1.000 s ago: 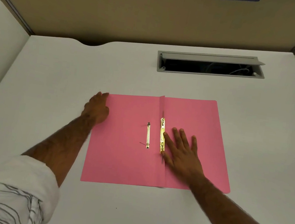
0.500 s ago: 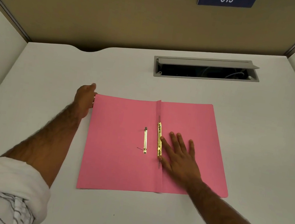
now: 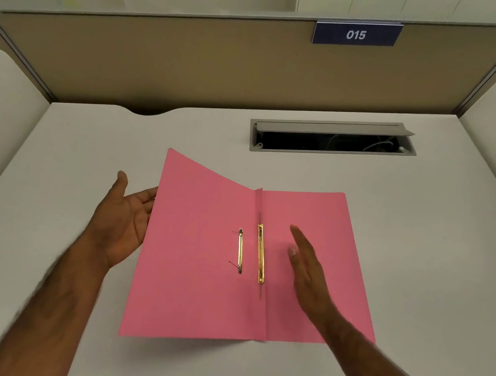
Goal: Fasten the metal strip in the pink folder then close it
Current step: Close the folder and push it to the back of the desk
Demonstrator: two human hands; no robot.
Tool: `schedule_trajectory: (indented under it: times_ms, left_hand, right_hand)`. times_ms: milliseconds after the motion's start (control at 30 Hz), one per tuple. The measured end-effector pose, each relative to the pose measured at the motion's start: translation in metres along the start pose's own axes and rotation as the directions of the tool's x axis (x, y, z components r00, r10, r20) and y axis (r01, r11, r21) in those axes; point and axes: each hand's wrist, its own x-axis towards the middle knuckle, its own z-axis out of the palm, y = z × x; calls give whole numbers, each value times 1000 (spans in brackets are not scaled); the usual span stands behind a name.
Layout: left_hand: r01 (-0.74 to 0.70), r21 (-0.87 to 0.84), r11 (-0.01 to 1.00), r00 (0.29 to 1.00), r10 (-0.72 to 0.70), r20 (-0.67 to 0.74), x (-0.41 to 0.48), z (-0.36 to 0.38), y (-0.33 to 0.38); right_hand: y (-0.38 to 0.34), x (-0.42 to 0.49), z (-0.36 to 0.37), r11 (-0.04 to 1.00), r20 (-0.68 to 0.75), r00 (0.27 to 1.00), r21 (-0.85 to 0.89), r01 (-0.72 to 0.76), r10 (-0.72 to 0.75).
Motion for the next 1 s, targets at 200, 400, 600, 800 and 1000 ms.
schedule_trajectory:
  times_ms: [200, 400, 600, 800, 1000]
  left_hand:
    - [-110, 4, 994, 992, 110, 56, -22, 90, -28]
    - [-166, 164, 972, 986, 159, 57, -26, 169, -99]
    - [-197, 394, 898, 979, 204, 24, -18, 197, -152]
    - [-238, 688, 686, 966, 243, 92, 2, 183, -191]
    - [-287, 905, 315, 939, 278, 201, 23, 152, -218]
  right_hand:
    - [-60, 2, -11, 676, 146, 971, 697, -238, 192]
    - [-75, -1, -16, 539, 142, 967, 809, -236, 210]
    - [-70, -6, -47, 550, 160, 967, 799, -245, 198]
    - [-51, -15, -83, 391, 98, 966, 901, -189, 241]
    - [-13, -20, -121, 368, 238, 950, 880, -300, 203]
